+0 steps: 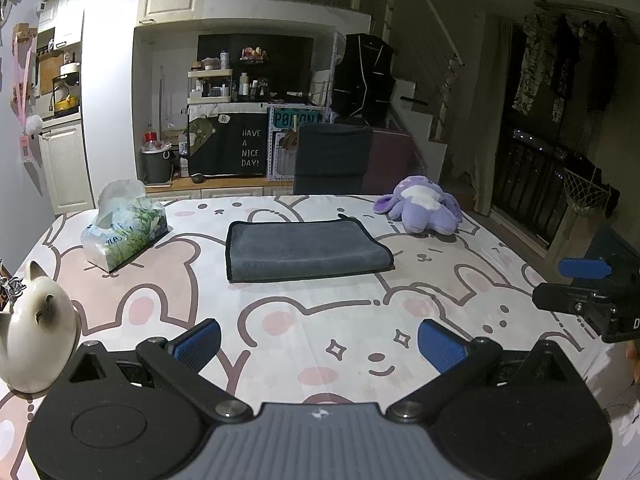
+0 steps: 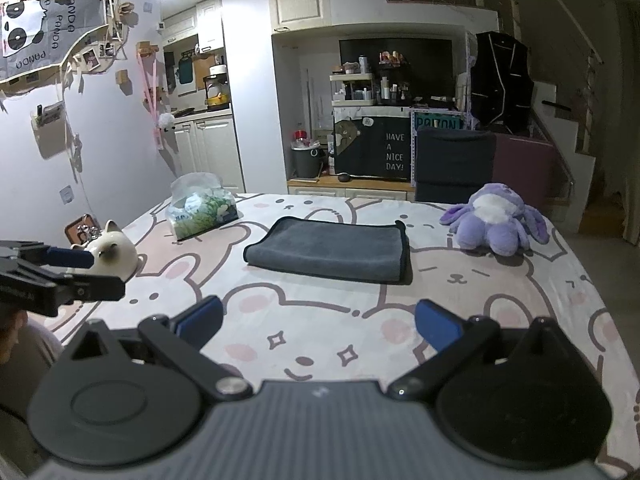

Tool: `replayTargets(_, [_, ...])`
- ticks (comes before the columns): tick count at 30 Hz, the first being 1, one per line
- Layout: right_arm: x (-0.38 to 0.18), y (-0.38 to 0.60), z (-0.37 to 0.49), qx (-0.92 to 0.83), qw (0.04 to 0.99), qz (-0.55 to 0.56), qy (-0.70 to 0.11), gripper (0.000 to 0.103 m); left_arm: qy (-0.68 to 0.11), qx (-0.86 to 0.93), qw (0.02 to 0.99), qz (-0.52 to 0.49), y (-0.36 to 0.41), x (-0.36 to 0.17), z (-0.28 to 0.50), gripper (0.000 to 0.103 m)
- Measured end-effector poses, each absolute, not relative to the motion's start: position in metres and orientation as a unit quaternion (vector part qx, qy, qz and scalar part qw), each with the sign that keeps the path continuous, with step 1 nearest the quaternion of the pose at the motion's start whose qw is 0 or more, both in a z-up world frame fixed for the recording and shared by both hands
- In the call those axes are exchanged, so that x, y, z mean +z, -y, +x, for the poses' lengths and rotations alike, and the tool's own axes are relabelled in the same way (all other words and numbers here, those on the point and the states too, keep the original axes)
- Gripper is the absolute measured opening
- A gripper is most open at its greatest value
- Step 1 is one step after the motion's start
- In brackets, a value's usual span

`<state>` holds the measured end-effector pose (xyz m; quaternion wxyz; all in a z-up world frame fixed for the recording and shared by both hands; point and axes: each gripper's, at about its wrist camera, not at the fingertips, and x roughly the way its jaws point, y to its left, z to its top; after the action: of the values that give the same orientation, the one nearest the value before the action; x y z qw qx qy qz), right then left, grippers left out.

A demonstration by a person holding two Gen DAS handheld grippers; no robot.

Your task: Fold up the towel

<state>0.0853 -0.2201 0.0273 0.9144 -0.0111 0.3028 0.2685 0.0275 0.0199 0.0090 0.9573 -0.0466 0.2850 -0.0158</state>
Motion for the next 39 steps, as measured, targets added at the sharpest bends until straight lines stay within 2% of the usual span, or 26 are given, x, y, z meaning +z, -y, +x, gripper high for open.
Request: replayTargets(39, [0.0246,0.2202,0.0835,0.276,0.912,-0.006,-0.302,0.103,-0.285,-0.018,0.957,-0.044,-0.0156,0.0099,0.0272,0.103])
